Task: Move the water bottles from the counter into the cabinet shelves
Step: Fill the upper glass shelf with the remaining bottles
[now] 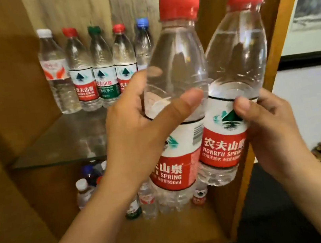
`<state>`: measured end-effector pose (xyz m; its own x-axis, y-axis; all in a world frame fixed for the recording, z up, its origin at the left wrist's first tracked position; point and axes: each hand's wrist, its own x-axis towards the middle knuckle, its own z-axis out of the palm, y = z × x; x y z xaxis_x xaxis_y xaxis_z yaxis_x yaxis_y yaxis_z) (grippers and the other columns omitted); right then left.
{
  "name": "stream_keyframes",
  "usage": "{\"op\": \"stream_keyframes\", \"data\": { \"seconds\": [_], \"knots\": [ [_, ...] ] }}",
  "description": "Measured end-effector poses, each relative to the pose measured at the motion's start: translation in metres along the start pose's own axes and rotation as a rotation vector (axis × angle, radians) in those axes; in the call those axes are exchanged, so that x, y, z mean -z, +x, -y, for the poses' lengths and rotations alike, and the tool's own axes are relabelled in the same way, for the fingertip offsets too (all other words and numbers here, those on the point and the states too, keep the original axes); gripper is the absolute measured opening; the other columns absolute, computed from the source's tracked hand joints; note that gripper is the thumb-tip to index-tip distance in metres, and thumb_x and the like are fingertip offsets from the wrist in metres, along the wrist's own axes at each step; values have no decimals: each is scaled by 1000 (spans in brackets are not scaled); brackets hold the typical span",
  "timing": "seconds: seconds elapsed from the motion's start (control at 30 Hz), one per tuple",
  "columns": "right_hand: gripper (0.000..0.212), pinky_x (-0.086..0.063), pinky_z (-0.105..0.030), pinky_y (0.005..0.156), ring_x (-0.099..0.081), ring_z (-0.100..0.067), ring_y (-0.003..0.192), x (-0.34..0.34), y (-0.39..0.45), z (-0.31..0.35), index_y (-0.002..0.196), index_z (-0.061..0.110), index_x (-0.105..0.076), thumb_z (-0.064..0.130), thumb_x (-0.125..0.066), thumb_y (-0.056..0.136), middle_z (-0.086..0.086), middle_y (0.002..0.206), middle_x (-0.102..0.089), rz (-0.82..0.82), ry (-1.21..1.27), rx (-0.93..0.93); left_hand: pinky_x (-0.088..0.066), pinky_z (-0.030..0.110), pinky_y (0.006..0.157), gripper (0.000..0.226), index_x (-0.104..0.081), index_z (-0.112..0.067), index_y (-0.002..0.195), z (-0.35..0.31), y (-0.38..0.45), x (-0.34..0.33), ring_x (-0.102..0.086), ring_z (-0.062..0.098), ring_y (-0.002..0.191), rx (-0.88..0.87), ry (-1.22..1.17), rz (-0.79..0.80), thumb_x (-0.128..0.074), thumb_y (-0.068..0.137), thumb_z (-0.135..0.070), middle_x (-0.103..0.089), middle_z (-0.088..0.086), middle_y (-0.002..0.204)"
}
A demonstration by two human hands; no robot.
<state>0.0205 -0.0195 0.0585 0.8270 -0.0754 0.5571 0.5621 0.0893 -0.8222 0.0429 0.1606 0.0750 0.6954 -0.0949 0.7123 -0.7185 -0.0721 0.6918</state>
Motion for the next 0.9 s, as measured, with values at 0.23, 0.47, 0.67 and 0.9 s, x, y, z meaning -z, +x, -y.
{"op": "stream_keyframes", "data": {
  "seconds": [0.23, 0.47, 0.67, 0.9],
  "knots": [
    [40, -55, -28, 79, -69, -21, 95, -12, 68, 21, 110, 10, -64, 29, -65, 75, -6, 104, -72, 58, -32, -44, -55, 45, 78, 42, -56, -41, 89, 4, 68, 1, -67, 2, 83, 14, 145, -110, -63, 61, -72, -69, -21, 88],
    [37, -54, -21, 62, -70, -13, 80, -1, 120, -6, 117, 5, -59, 12, -67, 81, -6, 101, -70, -32, -73, -187, -51, 38, 84, 52, -52, -38, 98, 42, 114, -20, -62, 5, 91, 148, 313, -98, -62, 60, -73, -65, -18, 98],
    [40, -51, -24, 61, -68, -16, 85, 10, 129, -36, 118, 8, -57, 17, -68, 81, -8, 108, -69, -139, -90, -301, -50, 43, 88, 70, -48, -31, 117, 66, 114, -35, -61, 17, 101, 232, 397, -74, -62, 63, -73, -64, -10, 113],
    [36, -52, -30, 72, -67, -20, 90, 14, 133, -44, 116, 10, -58, 17, -67, 82, -8, 109, -68, -155, -162, -307, -50, 44, 89, 77, -45, -29, 123, 73, 119, -39, -61, 21, 103, 284, 435, -85, -61, 63, -74, -63, -6, 118]
  ]
}}
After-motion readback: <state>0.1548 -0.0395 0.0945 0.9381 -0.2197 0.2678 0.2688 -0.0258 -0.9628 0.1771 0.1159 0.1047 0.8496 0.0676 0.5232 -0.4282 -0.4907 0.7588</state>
